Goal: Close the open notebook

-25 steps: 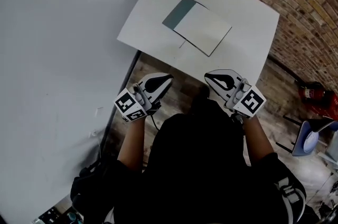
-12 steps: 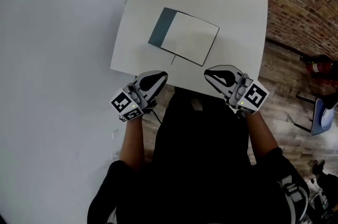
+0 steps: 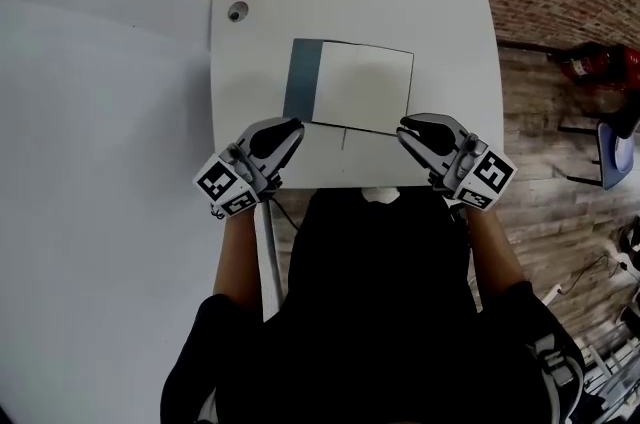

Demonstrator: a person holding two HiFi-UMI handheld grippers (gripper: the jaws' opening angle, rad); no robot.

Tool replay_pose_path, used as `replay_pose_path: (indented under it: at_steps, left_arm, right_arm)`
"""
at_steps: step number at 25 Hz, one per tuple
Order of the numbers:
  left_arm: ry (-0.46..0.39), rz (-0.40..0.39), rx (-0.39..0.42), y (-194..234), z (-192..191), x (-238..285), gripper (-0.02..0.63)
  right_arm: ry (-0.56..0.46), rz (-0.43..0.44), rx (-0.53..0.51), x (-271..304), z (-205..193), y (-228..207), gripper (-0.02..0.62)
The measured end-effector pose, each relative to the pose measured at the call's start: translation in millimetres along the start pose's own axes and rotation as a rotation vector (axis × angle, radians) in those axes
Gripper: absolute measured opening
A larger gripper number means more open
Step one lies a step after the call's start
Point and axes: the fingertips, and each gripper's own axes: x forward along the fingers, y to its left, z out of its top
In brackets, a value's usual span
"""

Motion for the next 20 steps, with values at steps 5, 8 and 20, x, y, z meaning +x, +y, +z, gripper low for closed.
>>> replay_pose_path:
  at_steps: [5,8,20]
  left_arm:
    - [0.037,-0.059,0.047,52,13,-20,0.073]
    - [0.091,-0.122,0.082,77,16,-23,0.091]
    - [0.455,-0.409,0.228,161,-21,44,0.129]
  right_arm:
    - [-0.022,-0.093,0.071,43,-4,-3,0.075]
    - [-0.147,-0.164,0.251,54,-5,-5,0.078]
    - [0.030,-0.312,0.210,85,-71,-7,0.110]
